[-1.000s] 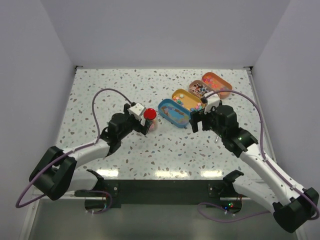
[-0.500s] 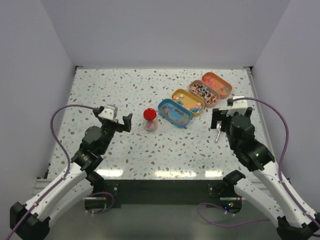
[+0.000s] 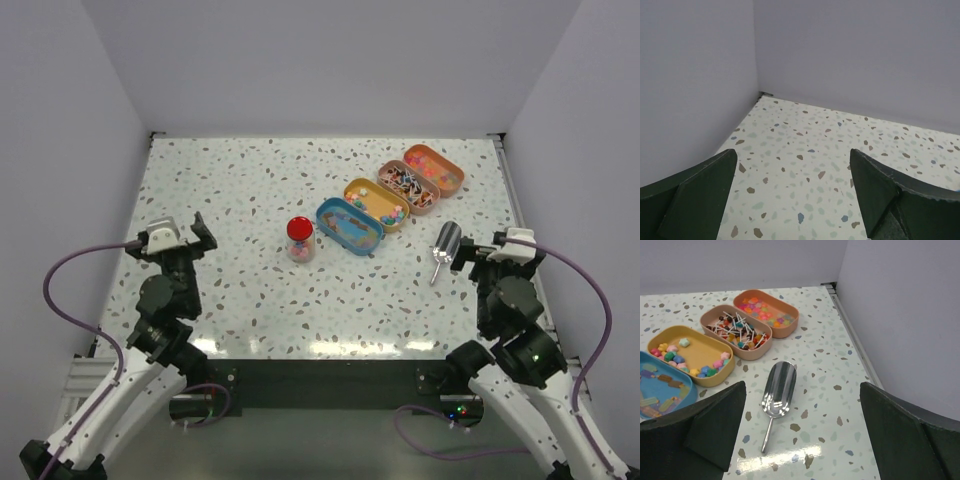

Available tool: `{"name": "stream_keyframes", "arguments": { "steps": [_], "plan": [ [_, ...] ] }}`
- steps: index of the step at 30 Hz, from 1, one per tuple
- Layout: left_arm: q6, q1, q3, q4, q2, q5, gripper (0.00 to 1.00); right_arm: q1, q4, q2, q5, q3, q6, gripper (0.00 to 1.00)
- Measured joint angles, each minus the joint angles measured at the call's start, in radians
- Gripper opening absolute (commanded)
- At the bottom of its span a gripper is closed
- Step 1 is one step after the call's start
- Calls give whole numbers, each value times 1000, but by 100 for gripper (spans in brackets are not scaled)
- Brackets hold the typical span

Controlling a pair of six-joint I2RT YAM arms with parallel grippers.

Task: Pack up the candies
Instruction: Reset both arms

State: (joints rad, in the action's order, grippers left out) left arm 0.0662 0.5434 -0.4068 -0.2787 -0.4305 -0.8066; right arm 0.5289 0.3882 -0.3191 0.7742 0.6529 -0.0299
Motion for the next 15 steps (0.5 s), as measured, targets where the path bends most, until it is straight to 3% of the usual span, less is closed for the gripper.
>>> {"name": "stream_keyframes", "arguments": {
  "steps": [8, 15],
  "plan": [
    [-113, -182, 29, -19, 38, 40, 100, 0, -37, 72, -8, -34, -58, 99],
    [-175, -238, 29, 4, -19, 100, 100, 0, -46, 73, -34, -34, -73, 99]
  ]
}}
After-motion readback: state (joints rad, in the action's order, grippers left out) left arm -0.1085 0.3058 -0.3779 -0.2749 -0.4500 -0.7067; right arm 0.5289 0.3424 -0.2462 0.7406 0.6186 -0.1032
